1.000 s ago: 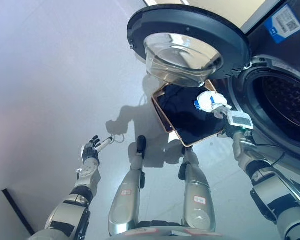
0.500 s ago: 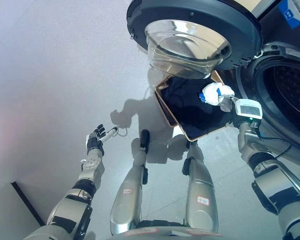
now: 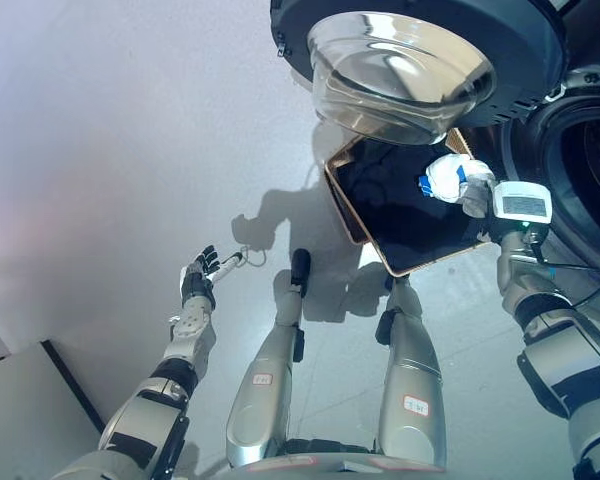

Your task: Put the clothes in the basket into the washing machine.

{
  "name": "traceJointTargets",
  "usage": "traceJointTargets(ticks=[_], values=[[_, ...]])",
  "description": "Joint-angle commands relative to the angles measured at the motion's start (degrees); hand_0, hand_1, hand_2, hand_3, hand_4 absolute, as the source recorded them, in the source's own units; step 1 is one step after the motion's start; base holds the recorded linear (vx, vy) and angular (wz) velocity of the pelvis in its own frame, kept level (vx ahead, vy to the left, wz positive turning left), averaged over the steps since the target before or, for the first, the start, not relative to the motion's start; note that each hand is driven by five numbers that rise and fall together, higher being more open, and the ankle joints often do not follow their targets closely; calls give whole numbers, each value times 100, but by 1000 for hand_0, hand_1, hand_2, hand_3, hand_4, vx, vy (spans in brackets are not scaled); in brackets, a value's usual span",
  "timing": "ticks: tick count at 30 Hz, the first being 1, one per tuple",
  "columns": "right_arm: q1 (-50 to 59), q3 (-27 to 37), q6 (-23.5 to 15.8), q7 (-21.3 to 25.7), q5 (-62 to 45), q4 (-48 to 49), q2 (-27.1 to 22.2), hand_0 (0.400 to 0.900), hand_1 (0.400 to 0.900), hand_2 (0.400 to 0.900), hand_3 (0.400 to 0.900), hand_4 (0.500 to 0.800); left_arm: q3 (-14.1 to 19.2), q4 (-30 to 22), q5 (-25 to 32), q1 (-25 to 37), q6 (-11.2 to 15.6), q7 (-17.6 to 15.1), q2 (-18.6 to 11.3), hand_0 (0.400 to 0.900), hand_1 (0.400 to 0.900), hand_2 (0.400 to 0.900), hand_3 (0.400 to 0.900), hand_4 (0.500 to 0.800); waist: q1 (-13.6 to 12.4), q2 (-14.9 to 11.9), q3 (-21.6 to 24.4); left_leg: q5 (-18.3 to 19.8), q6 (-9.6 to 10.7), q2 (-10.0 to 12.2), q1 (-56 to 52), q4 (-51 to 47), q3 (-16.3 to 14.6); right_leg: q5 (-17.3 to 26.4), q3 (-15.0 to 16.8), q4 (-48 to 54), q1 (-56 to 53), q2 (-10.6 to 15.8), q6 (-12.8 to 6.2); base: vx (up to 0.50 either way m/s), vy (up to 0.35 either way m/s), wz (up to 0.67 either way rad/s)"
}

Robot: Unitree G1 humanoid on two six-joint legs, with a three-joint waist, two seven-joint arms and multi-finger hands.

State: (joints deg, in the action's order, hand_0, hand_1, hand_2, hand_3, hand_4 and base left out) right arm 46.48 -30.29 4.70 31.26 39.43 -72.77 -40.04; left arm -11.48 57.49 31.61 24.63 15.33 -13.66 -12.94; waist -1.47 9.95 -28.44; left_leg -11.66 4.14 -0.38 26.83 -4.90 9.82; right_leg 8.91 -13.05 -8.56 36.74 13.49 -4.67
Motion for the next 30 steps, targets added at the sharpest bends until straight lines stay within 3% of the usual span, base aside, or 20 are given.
traceJointTargets(ticks=[1, 12, 27, 28, 29, 30], values=[[447, -446, 177, 452, -6, -210, -386, 900, 900, 900, 900, 800, 66, 20, 173, -5, 344, -231, -316, 900, 900, 900, 900, 800, -6, -245, 81, 514, 238, 25, -361, 74, 129, 228, 513, -347, 156, 456, -540, 0, 0, 0], [652, -383, 322, 825, -114, -224, -460, 900, 900, 900, 900, 800, -13, -375, 236, 11, 479, -347, -319, 900, 900, 900, 900, 800, -46, -137, 21, 460, 271, 30, -116, 69, 184, 137, 527, -577, 516, 509, -536, -4, -8, 5], [911, -227, -82, 394, -889, -145, -325, 900, 900, 900, 900, 800, 122, -426, 362, -24, 521, -370, -369, 900, 900, 900, 900, 800, -18, -143, -135, 429, 268, 17, 227, 178, 169, 53, 661, -856, 1003, 452, -479, -11, -3, 1], [949, -214, -94, 389, -936, -146, -337, 600, 600, 600, 600, 620, 131, -462, 378, -33, 541, -388, -391, 900, 900, 900, 900, 800, -24, -140, -135, 420, 272, 20, 230, 154, 163, 57, 667, -848, 1017, 449, -481, -14, 26, -8], [1000, -200, -100, 401, -988, -116, -348, 402, 402, 402, 402, 501, 175, -423, 383, -41, 546, -389, -403, 900, 900, 900, 900, 800, -26, -146, -135, 415, 275, 22, 227, 122, 148, 70, 683, -843, 1044, 441, -485, -11, 24, -9], [1021, -208, -109, 407, -999, -93, -345, 400, 400, 400, 400, 500, 182, -402, 393, -39, 549, -383, -406, 900, 900, 900, 900, 800, -24, -152, -135, 415, 275, 25, 223, 109, 140, 76, 693, -842, 1059, 433, -486, -9, 22, -11]])
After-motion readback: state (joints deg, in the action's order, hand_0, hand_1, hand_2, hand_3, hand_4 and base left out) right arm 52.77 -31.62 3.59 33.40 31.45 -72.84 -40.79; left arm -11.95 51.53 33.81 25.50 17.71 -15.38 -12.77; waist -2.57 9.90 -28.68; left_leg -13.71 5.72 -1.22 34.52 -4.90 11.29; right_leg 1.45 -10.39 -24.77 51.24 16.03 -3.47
